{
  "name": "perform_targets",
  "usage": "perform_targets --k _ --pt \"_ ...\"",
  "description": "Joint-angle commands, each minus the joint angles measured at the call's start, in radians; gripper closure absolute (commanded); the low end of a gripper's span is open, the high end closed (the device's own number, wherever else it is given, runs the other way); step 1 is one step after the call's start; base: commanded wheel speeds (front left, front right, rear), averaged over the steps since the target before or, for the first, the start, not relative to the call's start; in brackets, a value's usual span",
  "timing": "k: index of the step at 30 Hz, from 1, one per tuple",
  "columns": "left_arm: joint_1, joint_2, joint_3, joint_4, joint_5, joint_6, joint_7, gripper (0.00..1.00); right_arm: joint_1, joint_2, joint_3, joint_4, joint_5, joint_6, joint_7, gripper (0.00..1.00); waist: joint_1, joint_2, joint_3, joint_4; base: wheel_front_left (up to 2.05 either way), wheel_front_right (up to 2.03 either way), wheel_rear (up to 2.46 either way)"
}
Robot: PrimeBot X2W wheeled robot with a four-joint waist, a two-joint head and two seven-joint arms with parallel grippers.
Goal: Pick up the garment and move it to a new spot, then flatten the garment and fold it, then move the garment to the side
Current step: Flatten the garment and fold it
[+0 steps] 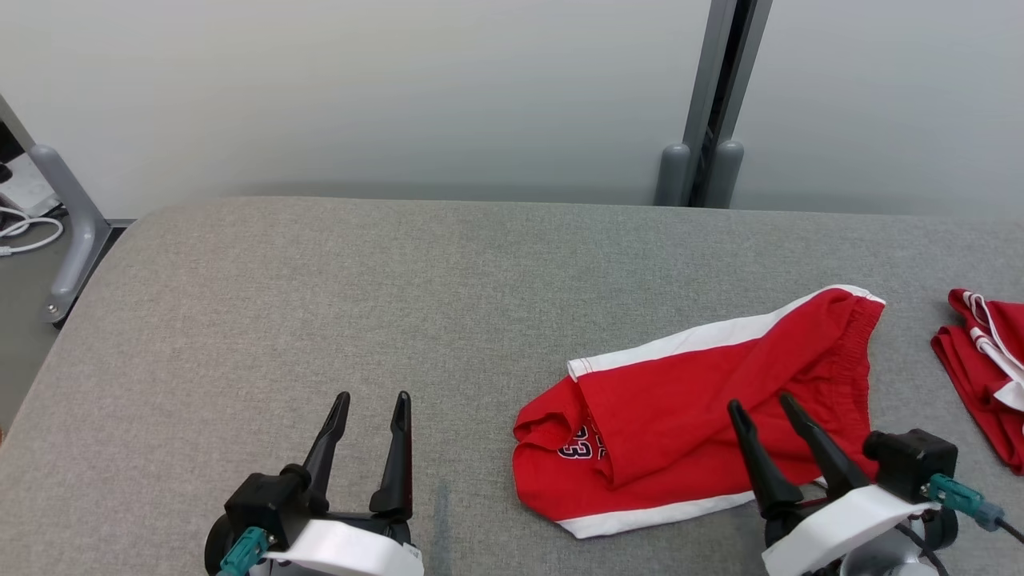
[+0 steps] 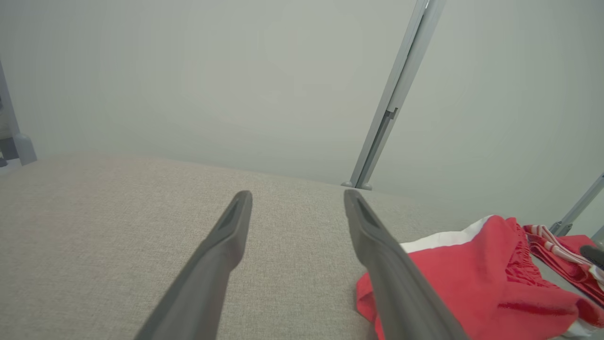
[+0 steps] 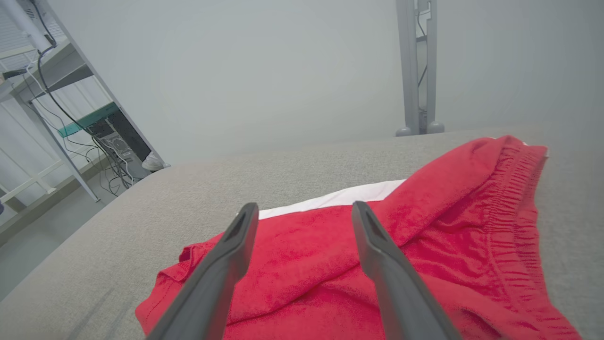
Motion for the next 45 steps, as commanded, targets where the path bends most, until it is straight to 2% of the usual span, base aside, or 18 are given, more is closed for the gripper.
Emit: perform_targets --k 1,5,10,15,19,24,40,41,43,45 --pt "0.005 0.004 0.002 -0.002 0.004 -0.005 -0.004 0.00 0.003 -0.014 0.014 -0.011 -0.003 0.000 -0.021 0.00 0.0000 0.0000 0.001 0.001 0.00 0.00 0.00" --pt "0.004 0.004 -0.003 -0.001 0.003 -0.006 -0.004 0.00 0.000 -0.046 0.094 -0.007 -0.044 0.000 -0.063 0.00 0.0000 0.0000 0.003 0.006 0.00 0.00 0.00" --pt "0.002 0.004 -0.009 0.003 -0.002 -0.005 -0.004 0.00 -0.010 -0.053 0.109 0.017 -0.047 0.000 -0.087 0.00 0.0000 0.0000 0.004 0.015 0.00 0.00 0.00" --pt "-0.002 0.003 -0.071 0.064 -0.015 -0.075 -0.003 0.00 -0.021 -0.055 0.074 0.042 -0.055 0.000 -0.097 0.00 0.0000 0.0000 0.005 0.012 0.00 0.00 0.00" --pt "-0.025 0.004 -0.149 0.145 -0.050 -0.153 -0.003 0.00 -0.029 -0.046 0.044 0.062 -0.064 0.000 -0.102 0.00 0.0000 0.0000 0.008 -0.004 0.00 0.00 0.00" --pt "-0.082 0.004 -0.239 0.252 -0.099 -0.196 0.053 0.00 -0.032 -0.036 0.031 0.078 -0.082 0.000 -0.104 0.00 0.0000 0.0000 0.016 -0.028 0.00 0.00 0.00" --pt "-0.203 0.004 -0.312 0.413 -0.209 -0.202 0.219 0.00 -0.045 -0.032 0.024 0.095 -0.100 0.000 -0.107 0.00 0.0000 0.0000 0.047 -0.078 0.00 0.00 0.00" --pt "-0.205 0.004 -0.318 0.416 -0.223 -0.201 0.228 0.20 -0.046 -0.032 0.022 0.096 -0.100 0.000 -0.108 0.00 0.0000 0.0000 0.048 -0.078 0.00 0.00 0.00" --pt "-0.218 0.004 -0.325 0.415 -0.238 -0.204 0.228 1.00 -0.048 -0.031 0.018 0.097 -0.100 0.000 -0.109 0.00 0.0000 0.0000 0.051 -0.076 0.00 0.00 0.00" --pt "-0.228 0.005 -0.327 0.415 -0.242 -0.204 0.219 1.00 -0.047 -0.030 0.016 0.097 -0.102 0.000 -0.111 0.00 0.0000 0.0000 0.051 -0.072 0.00 0.00 0.00"
